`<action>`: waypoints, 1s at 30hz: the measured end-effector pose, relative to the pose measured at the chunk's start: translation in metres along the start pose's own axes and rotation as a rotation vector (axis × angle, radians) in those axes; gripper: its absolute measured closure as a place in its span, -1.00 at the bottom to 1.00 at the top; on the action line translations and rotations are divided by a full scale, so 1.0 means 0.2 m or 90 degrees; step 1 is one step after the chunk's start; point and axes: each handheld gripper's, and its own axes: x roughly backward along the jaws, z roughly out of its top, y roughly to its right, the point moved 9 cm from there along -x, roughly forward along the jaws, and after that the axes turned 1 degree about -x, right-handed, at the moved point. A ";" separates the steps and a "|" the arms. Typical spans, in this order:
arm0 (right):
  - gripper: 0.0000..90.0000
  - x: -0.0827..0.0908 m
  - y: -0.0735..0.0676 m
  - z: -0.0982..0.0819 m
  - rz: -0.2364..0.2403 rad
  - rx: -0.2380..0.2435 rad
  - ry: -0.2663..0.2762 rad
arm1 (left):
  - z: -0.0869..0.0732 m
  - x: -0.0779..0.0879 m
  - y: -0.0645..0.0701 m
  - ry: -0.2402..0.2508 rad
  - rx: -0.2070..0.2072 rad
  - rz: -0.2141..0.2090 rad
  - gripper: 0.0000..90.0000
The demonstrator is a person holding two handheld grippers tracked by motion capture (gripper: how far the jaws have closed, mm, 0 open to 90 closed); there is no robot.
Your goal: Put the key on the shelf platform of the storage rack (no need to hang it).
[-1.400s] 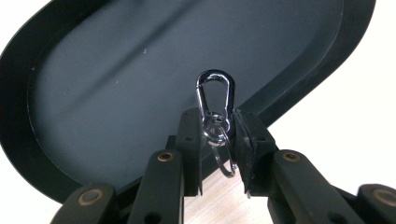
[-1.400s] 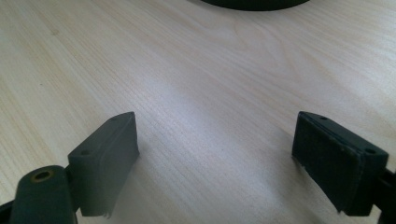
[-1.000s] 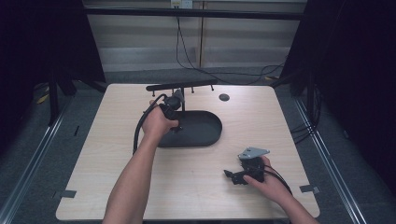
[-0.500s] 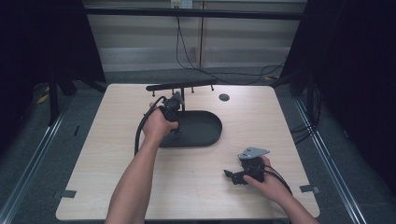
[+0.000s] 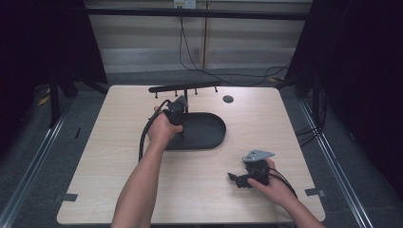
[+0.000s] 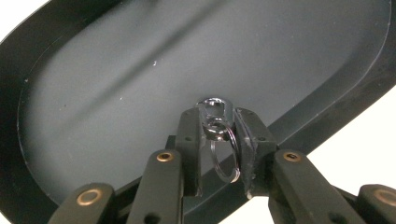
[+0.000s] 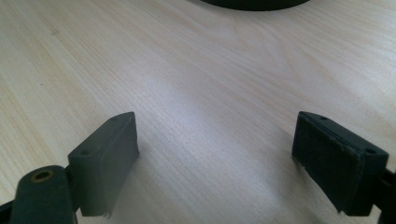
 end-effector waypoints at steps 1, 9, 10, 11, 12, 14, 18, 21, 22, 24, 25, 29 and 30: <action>-0.69 0.00 0.00 0.00 0.000 0.000 0.000 | 0.00 0.00 0.00 0.000 0.000 0.000 0.61; -0.69 0.00 0.00 0.00 0.000 0.000 0.000 | 0.00 -0.02 0.00 0.003 -0.003 0.007 0.61; -0.69 0.00 0.00 0.00 0.000 0.000 0.000 | 0.00 -0.02 0.00 0.003 -0.003 0.010 0.61; -0.69 0.00 0.00 0.00 0.000 0.000 0.000 | 0.00 -0.02 -0.01 0.003 -0.006 0.013 0.61; -0.69 0.00 0.00 0.00 0.000 0.000 0.000 | 0.00 -0.02 -0.01 0.003 -0.006 0.013 0.61; -0.69 0.00 0.00 0.00 0.000 -0.001 -0.001 | 0.00 -0.03 -0.01 0.001 -0.003 0.010 0.61; -0.69 0.00 0.00 0.00 0.000 0.000 0.000 | 0.00 -0.03 0.00 0.001 -0.005 0.009 0.61; -0.69 0.00 0.00 0.00 0.000 0.000 0.000 | 0.00 -0.04 0.00 0.000 -0.007 0.010 0.61; -0.69 0.00 0.00 0.00 0.000 0.000 0.000 | 0.00 -0.04 0.00 0.000 -0.007 0.010 0.60; -0.69 0.00 0.00 0.00 0.000 -0.001 0.000 | 0.00 -0.03 -0.01 0.001 -0.008 0.014 0.61; -0.69 0.00 0.00 0.00 0.000 0.000 0.000 | 0.00 -0.03 -0.01 0.002 -0.007 0.016 0.60; -0.69 0.00 0.00 0.00 0.000 0.000 0.000 | 0.00 -0.04 -0.02 0.000 -0.008 0.020 0.60; -0.69 0.00 0.00 0.00 0.000 0.000 0.000 | 0.00 -0.04 -0.02 0.000 -0.008 0.020 0.60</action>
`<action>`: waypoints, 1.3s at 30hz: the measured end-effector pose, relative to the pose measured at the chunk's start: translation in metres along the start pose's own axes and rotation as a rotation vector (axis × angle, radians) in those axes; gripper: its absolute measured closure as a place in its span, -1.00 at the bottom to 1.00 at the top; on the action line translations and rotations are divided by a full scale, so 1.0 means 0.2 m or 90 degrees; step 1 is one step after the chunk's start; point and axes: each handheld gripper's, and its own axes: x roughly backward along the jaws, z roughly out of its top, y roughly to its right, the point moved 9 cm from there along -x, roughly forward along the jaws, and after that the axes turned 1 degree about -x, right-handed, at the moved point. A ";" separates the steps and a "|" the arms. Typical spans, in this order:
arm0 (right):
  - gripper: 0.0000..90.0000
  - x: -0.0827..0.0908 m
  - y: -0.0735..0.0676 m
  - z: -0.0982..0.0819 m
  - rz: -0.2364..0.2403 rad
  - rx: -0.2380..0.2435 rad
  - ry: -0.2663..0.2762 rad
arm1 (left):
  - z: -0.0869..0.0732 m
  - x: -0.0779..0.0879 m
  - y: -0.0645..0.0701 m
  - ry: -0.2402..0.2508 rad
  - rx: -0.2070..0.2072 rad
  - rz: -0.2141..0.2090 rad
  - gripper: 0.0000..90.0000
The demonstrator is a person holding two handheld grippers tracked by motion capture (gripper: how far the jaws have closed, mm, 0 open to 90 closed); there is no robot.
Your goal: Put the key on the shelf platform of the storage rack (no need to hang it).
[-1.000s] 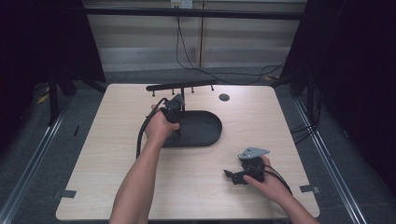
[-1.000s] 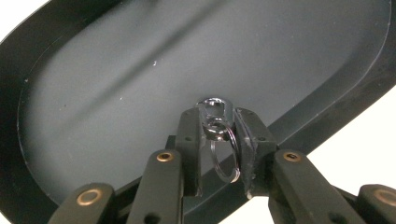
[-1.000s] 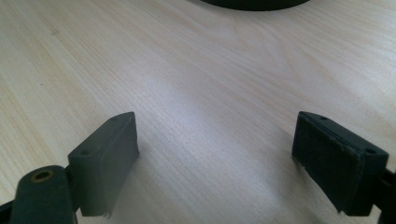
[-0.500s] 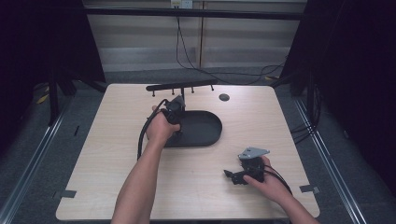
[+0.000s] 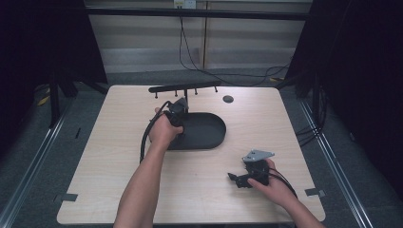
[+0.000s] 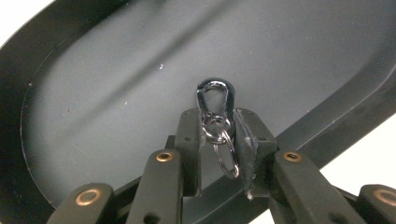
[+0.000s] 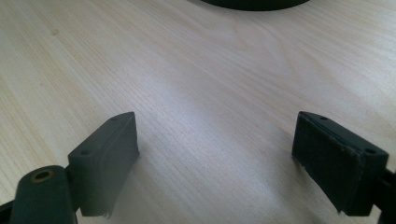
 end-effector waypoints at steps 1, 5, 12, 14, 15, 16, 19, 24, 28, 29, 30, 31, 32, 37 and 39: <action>-0.69 0.00 0.00 0.00 0.000 0.000 0.000 | 0.00 0.00 0.00 0.000 0.000 0.001 0.60; -0.69 0.00 0.00 0.00 0.000 0.000 0.000 | 0.00 -0.01 0.00 -0.001 0.005 -0.002 0.60; -0.69 0.00 0.00 0.00 0.000 0.000 0.000 | -0.01 0.00 0.00 -0.007 0.011 -0.002 0.56; -0.69 0.00 0.00 0.00 0.000 0.000 0.000 | -0.01 0.00 0.00 -0.008 0.012 -0.005 0.56; -0.69 0.00 0.00 0.00 0.000 -0.001 0.000 | -0.01 0.01 0.00 -0.002 0.014 -0.006 0.56; -0.69 0.00 0.00 0.00 0.000 -0.001 0.000 | -0.01 0.01 0.00 -0.002 0.014 -0.006 0.55; -0.69 0.00 0.00 0.00 0.000 0.000 -0.001 | -0.01 0.02 0.01 0.001 0.014 -0.011 0.55; -0.69 0.00 0.00 0.00 0.001 -0.001 -0.001 | -0.01 0.04 0.01 0.003 0.013 -0.016 0.54; -0.69 0.00 0.00 0.00 0.001 0.001 0.001 | -0.01 0.06 0.01 0.006 0.016 -0.016 0.54; -0.69 0.00 0.00 0.00 0.001 0.002 0.001 | -0.01 0.06 0.02 0.006 0.015 -0.019 0.53; -0.69 0.00 0.00 0.00 0.001 0.002 0.001 | -0.01 0.06 0.02 0.006 0.015 -0.019 0.53; -0.69 0.00 0.00 0.00 0.001 0.001 0.001 | -0.02 0.06 0.02 0.001 0.018 -0.022 0.52; -0.69 0.00 0.00 0.00 0.001 0.001 0.001 | -0.02 0.06 0.02 0.003 0.013 -0.021 0.52; -0.69 0.00 0.00 0.00 0.002 0.002 0.002 | -0.02 0.09 0.03 0.010 0.016 -0.022 0.52; -0.69 0.00 0.00 0.00 0.002 0.001 0.001 | -0.02 0.09 0.03 0.009 0.017 -0.023 0.52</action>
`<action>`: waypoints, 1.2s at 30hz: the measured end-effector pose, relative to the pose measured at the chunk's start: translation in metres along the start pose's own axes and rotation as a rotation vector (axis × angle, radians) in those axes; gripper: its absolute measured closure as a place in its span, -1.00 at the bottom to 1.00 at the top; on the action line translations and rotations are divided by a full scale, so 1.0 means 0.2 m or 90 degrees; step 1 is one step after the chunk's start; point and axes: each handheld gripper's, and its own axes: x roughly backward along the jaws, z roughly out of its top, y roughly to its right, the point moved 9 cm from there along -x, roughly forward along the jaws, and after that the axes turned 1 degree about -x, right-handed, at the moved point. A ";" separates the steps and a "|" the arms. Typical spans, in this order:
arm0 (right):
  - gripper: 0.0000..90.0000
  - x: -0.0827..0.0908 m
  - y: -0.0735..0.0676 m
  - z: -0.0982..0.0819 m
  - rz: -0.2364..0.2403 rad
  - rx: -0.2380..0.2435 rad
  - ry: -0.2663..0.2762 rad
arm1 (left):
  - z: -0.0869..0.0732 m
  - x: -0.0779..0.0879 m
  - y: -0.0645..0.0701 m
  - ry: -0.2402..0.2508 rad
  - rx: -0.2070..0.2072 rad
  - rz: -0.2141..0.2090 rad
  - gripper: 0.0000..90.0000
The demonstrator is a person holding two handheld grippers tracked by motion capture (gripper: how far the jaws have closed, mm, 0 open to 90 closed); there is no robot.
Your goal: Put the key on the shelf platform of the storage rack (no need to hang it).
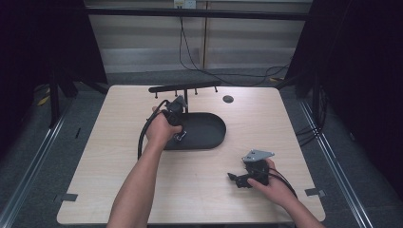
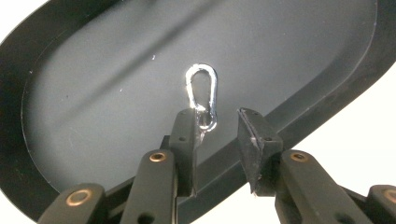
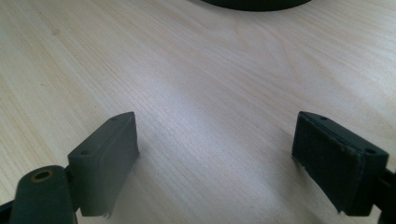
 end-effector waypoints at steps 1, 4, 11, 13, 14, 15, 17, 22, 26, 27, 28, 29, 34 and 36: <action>-0.69 0.00 0.00 0.00 0.000 0.000 0.000 | 0.00 0.00 0.00 -0.004 -0.005 0.000 0.52; -0.69 0.00 0.00 0.00 0.000 0.001 0.000 | -0.01 0.02 0.00 -0.005 -0.002 -0.004 0.51; -0.69 0.00 0.00 0.00 0.000 0.001 0.000 | -0.02 0.04 0.01 -0.008 -0.004 -0.006 0.49; -0.69 0.00 0.00 0.00 0.000 0.001 0.000 | -0.02 0.04 0.00 -0.008 -0.009 -0.007 0.49; -0.69 0.00 0.00 0.00 0.000 0.001 0.000 | -0.02 0.05 0.01 -0.002 -0.006 -0.009 0.48; -0.69 0.00 0.00 0.00 0.000 0.001 0.000 | -0.02 0.05 0.01 -0.002 -0.006 -0.009 0.47; -0.69 0.00 0.00 0.00 0.000 0.001 0.000 | -0.03 0.06 0.01 -0.003 -0.009 -0.010 0.45; -0.69 0.00 0.00 0.00 0.000 0.002 0.000 | -0.03 0.10 0.02 0.007 -0.008 -0.013 0.41; -0.69 0.00 0.00 0.00 0.000 0.002 0.000 | -0.04 0.11 0.02 0.008 -0.011 -0.017 0.36; -0.69 0.00 0.00 0.00 0.000 0.002 0.000 | -0.04 0.11 0.02 0.008 -0.011 -0.017 0.35; -0.69 0.00 0.00 0.00 0.000 0.002 0.000 | -0.04 0.12 0.02 0.008 -0.012 -0.017 0.34; -0.69 0.00 0.00 0.00 0.000 0.002 0.000 | -0.04 0.12 0.03 0.011 -0.007 -0.019 0.34; -0.69 0.00 0.00 0.00 0.000 0.002 0.001 | -0.05 0.13 0.04 0.016 -0.012 -0.028 0.23; -0.69 0.00 0.00 0.00 0.000 0.002 0.000 | -0.05 0.14 0.04 0.019 -0.008 -0.028 0.21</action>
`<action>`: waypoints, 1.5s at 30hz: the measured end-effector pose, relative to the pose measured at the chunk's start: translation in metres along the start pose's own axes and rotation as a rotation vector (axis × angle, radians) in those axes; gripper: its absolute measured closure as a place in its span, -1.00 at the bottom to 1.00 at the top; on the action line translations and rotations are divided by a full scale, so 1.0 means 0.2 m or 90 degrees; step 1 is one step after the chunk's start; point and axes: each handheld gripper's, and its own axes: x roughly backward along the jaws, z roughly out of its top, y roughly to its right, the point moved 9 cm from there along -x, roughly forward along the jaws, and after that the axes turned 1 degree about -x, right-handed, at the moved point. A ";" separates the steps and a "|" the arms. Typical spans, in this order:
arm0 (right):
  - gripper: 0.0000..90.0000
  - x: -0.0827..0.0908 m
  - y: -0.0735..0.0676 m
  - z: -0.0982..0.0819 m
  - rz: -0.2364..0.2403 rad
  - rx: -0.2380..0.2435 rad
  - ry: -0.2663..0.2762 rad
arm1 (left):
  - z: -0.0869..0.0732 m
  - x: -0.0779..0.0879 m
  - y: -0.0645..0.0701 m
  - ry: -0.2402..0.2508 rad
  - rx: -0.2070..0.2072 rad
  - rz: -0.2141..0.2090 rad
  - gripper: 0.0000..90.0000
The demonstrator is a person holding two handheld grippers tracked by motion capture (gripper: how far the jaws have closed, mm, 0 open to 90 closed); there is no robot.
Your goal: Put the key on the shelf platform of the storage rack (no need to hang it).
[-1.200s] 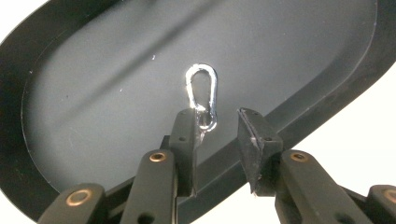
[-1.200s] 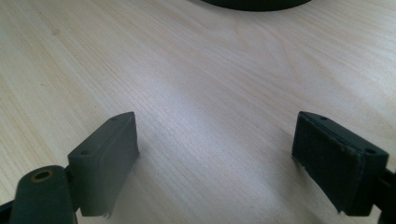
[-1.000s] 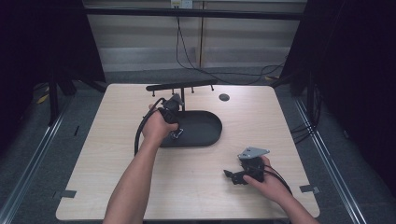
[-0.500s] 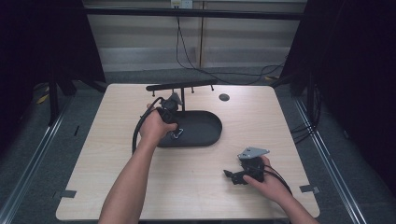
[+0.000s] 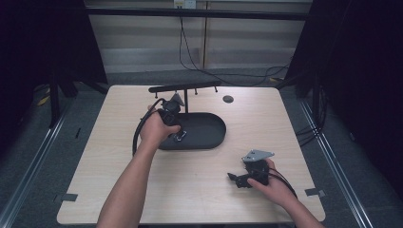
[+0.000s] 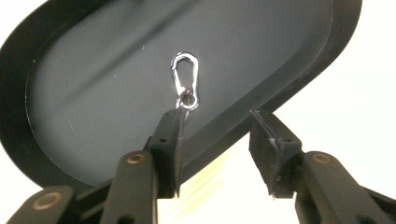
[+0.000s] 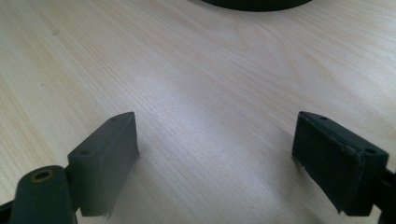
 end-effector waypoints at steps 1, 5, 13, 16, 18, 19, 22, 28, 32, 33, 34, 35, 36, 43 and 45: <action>-0.69 0.00 0.00 0.00 0.000 0.000 0.000 | 0.00 0.01 0.00 0.004 -0.003 0.000 0.18; -0.69 0.00 0.00 0.00 0.000 0.000 0.000 | 0.00 0.02 0.01 0.009 -0.004 0.001 0.06; -0.69 0.00 0.00 0.00 0.000 -0.001 0.000 | -0.03 0.04 0.00 0.016 -0.005 0.002 -0.10; -0.69 0.00 0.00 0.00 0.000 0.000 0.000 | -0.04 0.05 0.00 0.031 -0.007 0.004 -0.16; -0.69 0.00 0.00 0.00 0.000 0.000 0.000 | -0.05 0.06 0.00 0.032 -0.007 0.007 -0.20; -0.69 0.00 0.00 0.00 0.000 0.000 0.000 | -0.05 0.06 0.00 0.032 -0.007 0.007 -0.22; -0.70 0.00 0.00 0.00 -0.001 0.001 0.000 | -0.07 0.07 -0.01 0.035 -0.009 0.007 -0.25; -0.70 0.00 0.00 0.00 -0.002 0.000 0.000 | -0.10 0.07 -0.01 0.048 0.000 0.000 -0.37; -0.70 -0.01 0.00 0.00 -0.001 0.002 0.000 | -0.12 0.08 -0.02 0.052 -0.004 0.005 -0.43; -0.70 -0.01 0.00 0.00 -0.001 0.002 0.000 | -0.12 0.08 -0.02 0.052 -0.004 0.005 -0.44; -0.70 -0.01 0.00 0.00 -0.001 0.002 0.000 | -0.12 0.09 -0.02 0.057 -0.002 0.005 -0.44; -0.70 -0.01 0.00 0.00 -0.001 0.002 0.000 | -0.12 0.09 -0.02 0.057 -0.002 0.005 -0.45; -0.70 -0.01 0.00 0.00 -0.001 0.002 0.000 | -0.13 0.10 -0.02 0.054 -0.008 0.002 -0.45; -0.70 -0.01 0.00 0.00 -0.001 0.000 0.000 | -0.16 0.10 -0.02 0.060 -0.014 -0.002 -0.51; -0.70 -0.01 0.00 0.00 -0.001 -0.001 -0.001 | -0.17 0.11 -0.01 0.061 -0.021 -0.003 -0.52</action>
